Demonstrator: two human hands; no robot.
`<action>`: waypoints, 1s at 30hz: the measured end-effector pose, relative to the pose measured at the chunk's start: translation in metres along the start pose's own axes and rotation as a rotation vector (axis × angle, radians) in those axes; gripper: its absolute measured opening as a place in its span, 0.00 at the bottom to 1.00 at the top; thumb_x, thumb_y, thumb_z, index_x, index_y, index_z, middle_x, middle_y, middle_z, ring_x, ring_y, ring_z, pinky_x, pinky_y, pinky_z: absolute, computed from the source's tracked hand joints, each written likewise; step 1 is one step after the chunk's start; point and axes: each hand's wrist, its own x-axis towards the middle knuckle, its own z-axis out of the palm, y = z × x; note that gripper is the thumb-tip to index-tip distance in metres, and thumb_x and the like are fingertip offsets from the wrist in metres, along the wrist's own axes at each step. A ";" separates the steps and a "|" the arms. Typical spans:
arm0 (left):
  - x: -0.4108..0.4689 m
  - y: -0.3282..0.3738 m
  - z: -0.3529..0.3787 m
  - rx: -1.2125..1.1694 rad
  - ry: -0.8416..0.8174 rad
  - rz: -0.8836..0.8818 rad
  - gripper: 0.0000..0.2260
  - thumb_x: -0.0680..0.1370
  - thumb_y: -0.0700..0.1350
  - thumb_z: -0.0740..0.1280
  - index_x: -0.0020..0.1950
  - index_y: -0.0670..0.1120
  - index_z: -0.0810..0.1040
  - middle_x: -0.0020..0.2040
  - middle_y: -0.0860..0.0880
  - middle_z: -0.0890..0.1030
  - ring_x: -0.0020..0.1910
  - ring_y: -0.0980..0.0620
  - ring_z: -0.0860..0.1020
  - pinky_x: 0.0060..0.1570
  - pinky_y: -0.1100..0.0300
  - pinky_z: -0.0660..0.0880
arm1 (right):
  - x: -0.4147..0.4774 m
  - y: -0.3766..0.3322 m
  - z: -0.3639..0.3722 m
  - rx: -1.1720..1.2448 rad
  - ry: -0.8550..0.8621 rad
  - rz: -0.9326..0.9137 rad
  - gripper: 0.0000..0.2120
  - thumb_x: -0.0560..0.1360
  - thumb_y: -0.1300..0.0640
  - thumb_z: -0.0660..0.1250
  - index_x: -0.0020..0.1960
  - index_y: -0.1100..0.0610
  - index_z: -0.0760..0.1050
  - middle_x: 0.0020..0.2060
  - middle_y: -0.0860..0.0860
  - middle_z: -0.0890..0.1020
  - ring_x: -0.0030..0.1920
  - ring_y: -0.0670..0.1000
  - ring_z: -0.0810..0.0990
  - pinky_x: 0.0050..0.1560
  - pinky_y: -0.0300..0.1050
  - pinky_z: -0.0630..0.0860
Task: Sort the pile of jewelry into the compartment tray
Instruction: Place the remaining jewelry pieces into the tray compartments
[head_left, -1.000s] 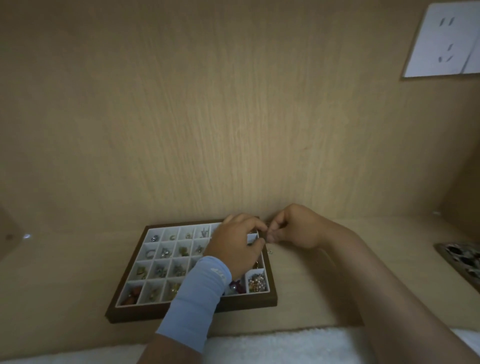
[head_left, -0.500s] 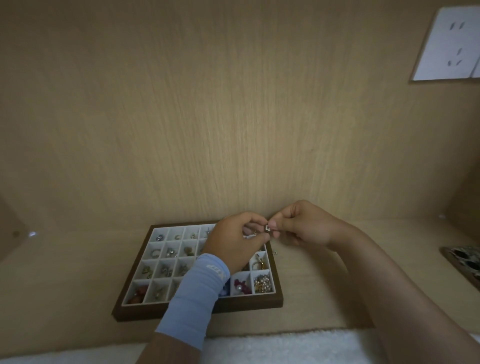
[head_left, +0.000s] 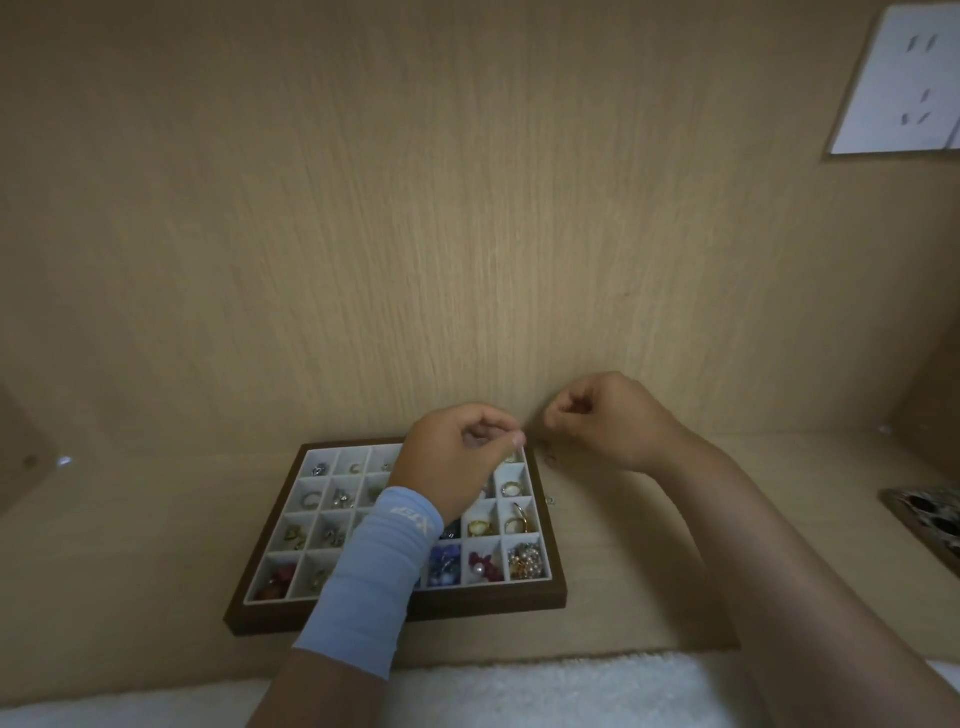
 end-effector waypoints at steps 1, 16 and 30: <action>-0.001 0.003 0.005 0.078 -0.043 0.022 0.03 0.75 0.52 0.71 0.47 0.58 0.83 0.43 0.59 0.81 0.43 0.63 0.77 0.48 0.63 0.74 | 0.001 0.005 0.001 -0.101 -0.014 0.021 0.06 0.74 0.56 0.73 0.40 0.47 0.85 0.36 0.41 0.85 0.41 0.40 0.83 0.49 0.43 0.79; 0.001 0.022 0.041 0.653 -0.180 0.094 0.08 0.77 0.52 0.65 0.48 0.57 0.84 0.53 0.53 0.75 0.57 0.50 0.70 0.60 0.53 0.68 | 0.002 0.016 0.017 -0.276 -0.138 0.072 0.09 0.71 0.55 0.73 0.34 0.46 0.80 0.32 0.41 0.81 0.39 0.43 0.80 0.46 0.43 0.79; 0.010 -0.008 -0.065 -0.139 0.104 -0.123 0.05 0.71 0.43 0.76 0.44 0.50 0.82 0.38 0.50 0.85 0.41 0.55 0.83 0.47 0.59 0.79 | 0.019 -0.070 0.042 0.411 -0.128 -0.098 0.04 0.76 0.61 0.72 0.48 0.60 0.85 0.41 0.52 0.88 0.45 0.47 0.86 0.51 0.40 0.81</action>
